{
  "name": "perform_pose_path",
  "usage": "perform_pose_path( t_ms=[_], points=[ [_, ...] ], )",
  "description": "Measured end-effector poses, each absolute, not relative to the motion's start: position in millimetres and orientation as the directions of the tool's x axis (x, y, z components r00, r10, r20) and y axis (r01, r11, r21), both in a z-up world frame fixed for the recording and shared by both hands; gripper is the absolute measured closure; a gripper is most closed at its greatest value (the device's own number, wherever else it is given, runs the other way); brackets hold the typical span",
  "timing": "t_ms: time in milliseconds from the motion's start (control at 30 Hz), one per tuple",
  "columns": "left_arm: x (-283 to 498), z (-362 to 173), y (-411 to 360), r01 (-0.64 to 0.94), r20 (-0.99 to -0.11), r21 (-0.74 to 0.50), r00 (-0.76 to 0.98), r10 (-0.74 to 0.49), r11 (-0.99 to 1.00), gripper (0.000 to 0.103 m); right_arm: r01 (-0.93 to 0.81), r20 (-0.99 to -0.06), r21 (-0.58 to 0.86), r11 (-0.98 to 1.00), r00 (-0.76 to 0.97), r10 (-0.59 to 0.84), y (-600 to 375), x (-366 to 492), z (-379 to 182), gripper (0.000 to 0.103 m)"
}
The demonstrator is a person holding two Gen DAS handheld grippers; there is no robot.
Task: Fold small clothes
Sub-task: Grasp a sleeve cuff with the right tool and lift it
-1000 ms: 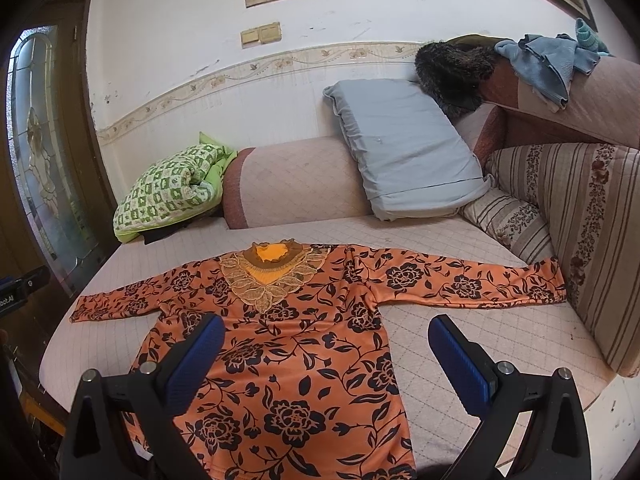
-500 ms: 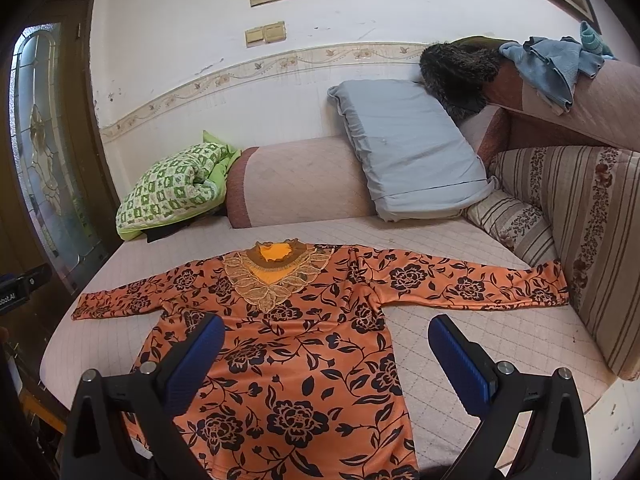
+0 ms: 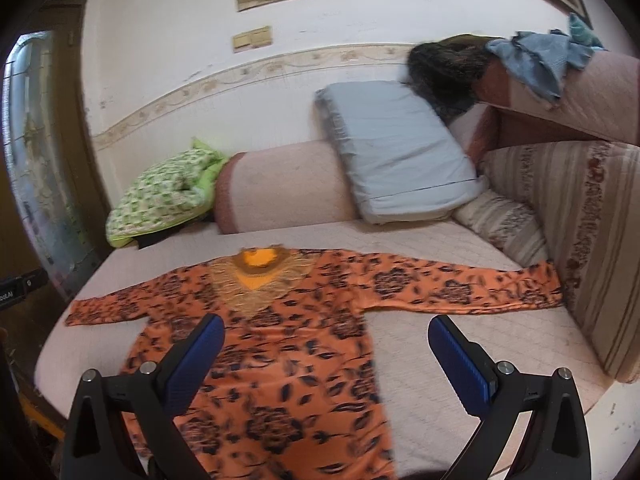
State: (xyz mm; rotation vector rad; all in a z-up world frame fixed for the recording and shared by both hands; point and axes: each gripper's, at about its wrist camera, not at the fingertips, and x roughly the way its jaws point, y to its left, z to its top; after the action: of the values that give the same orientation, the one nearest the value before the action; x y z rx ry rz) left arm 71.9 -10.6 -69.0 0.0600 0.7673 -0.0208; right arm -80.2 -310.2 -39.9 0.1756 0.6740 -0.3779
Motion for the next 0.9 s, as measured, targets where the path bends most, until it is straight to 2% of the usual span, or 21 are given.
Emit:
perform_pose_path(
  t_ms=[100,167,300,467,567,667,733,800,833,900],
  points=[
    [116,-125,-23,0.039,-0.824,0.037,0.566,0.008,0.999,0.0,0.464,-0.662,0.068,0.883,0.683,-0.308,-356,-81,-55,0.0],
    [138,-159,-32,0.023,-0.87,0.058,0.491,0.04,0.998,0.0,0.519,-0.69,0.117,0.846,0.655,-0.307,-397,-83,-73,0.0],
    [161,-193,-58,0.072,-0.881,0.04,0.473,0.002,0.997,0.0,0.652,-0.761,0.172,0.739,0.564,-0.32,-485,-82,-118,0.0],
    [190,-208,-104,0.142,-0.849,0.054,0.528,-0.029,0.988,0.0,0.773,-0.782,0.416,0.479,0.573,-0.246,-598,-93,-178,0.001],
    [208,-222,-133,0.212,-0.865,0.027,0.495,-0.083,0.977,0.0,0.827,-0.784,0.487,0.281,0.556,-0.276,-654,-102,-209,0.011],
    [212,-228,-143,0.263,-0.848,-0.055,0.497,-0.184,0.963,0.0,0.827,-0.774,0.553,0.102,0.555,-0.304,-698,-113,-234,0.021],
    [214,-230,-144,0.3,-0.834,-0.12,0.487,-0.26,0.946,0.0,0.817,-0.758,0.573,0.057,0.556,-0.342,-718,-115,-237,0.023],
    [218,-234,-146,0.325,-0.83,-0.124,0.484,-0.277,0.938,0.0,0.821,-0.754,0.569,0.042,0.541,-0.373,-731,-109,-236,0.025],
    [218,-235,-145,0.326,-0.83,-0.113,0.488,-0.27,0.938,0.0,0.832,-0.761,0.553,0.039,0.524,-0.384,-738,-105,-237,0.029],
    [223,-244,-140,0.314,-0.835,-0.084,0.496,-0.239,0.946,0.0,0.856,-0.773,0.516,0.032,0.482,-0.414,-746,-96,-238,0.042]
  ],
)
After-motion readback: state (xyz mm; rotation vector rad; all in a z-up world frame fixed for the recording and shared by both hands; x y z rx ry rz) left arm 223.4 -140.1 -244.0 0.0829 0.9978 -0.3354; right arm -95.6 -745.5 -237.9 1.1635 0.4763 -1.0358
